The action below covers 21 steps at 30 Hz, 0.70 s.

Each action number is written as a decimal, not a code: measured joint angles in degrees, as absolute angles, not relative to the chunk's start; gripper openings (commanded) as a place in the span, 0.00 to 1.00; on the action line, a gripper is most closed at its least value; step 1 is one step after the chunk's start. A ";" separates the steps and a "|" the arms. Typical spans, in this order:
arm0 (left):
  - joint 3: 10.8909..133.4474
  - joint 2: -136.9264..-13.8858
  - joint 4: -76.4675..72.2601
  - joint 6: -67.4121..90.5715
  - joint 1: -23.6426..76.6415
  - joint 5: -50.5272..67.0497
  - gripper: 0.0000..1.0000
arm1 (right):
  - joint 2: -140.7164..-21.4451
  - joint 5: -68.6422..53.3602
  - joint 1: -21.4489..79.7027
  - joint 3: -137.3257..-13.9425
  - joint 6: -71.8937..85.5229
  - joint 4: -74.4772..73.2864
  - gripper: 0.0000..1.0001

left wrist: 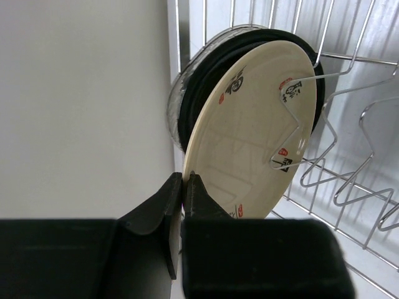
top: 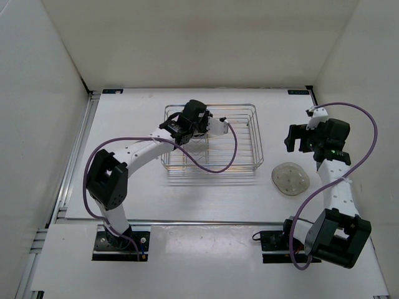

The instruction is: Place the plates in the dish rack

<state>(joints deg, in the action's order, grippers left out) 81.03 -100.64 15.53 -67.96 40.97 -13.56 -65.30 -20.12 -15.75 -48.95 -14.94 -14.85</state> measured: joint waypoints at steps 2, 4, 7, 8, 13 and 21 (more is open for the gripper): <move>81.03 -101.10 15.88 -67.33 40.82 -13.34 0.10 | -64.97 -20.32 -15.92 -48.95 -14.81 -14.85 1.00; 81.03 -101.82 16.32 -66.67 40.53 -12.95 0.10 | -64.47 -20.78 -16.23 -48.95 -14.70 -14.85 1.00; 81.03 -103.07 16.62 -65.95 40.32 -12.56 0.10 | -63.81 -21.43 -16.95 -48.95 -14.52 -14.85 1.00; 81.03 -103.53 16.73 -65.82 40.27 -12.51 0.10 | -63.68 -21.65 -17.21 -48.95 -14.48 -14.85 1.00; 81.12 -104.81 16.29 -65.47 40.14 -11.55 0.10 | -63.31 -22.87 -18.70 -48.95 -14.28 -14.85 1.00; 84.29 -107.46 16.53 -65.52 39.44 -11.44 0.10 | -63.31 -23.92 -19.49 -48.93 -14.09 -14.85 1.00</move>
